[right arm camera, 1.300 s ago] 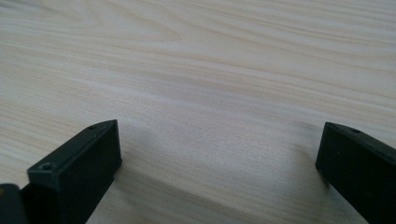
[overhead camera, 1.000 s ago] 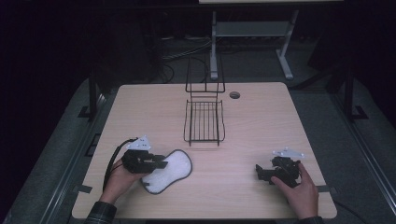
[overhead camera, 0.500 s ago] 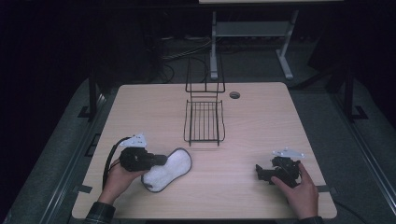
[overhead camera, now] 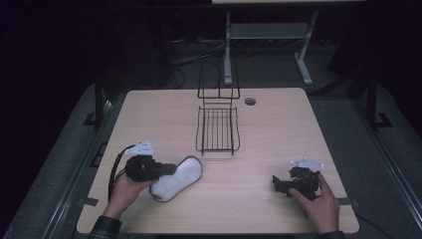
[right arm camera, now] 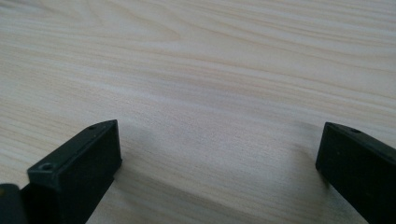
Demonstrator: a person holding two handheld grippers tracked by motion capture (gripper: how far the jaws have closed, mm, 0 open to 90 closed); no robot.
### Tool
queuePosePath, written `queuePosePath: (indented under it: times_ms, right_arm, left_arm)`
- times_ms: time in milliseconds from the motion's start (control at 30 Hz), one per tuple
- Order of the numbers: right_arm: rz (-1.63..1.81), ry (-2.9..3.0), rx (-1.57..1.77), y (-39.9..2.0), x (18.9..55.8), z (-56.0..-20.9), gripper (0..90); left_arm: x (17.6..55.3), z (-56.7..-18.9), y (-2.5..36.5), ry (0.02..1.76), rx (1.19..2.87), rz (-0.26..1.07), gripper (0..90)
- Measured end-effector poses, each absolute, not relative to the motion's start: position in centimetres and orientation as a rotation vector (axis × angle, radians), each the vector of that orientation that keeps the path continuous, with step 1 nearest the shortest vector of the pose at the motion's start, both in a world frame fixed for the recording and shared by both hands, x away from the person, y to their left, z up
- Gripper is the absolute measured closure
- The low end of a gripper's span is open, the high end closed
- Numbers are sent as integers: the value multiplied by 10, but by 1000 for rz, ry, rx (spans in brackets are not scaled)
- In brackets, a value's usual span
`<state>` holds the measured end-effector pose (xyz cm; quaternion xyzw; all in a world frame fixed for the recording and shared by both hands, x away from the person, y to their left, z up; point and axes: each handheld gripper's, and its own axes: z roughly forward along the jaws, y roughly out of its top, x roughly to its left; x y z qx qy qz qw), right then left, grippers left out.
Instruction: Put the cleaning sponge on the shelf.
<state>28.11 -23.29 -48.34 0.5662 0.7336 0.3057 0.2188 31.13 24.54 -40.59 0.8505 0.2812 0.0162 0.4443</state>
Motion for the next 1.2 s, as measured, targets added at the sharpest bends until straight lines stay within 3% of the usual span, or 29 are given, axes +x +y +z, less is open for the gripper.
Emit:
queuePosePath:
  times_ms: [1200]
  right_arm:
    - [846,2031,1566,-233,281,-483,0]
  left_arm:
    - [336,-375,252,742,2023,95,844]
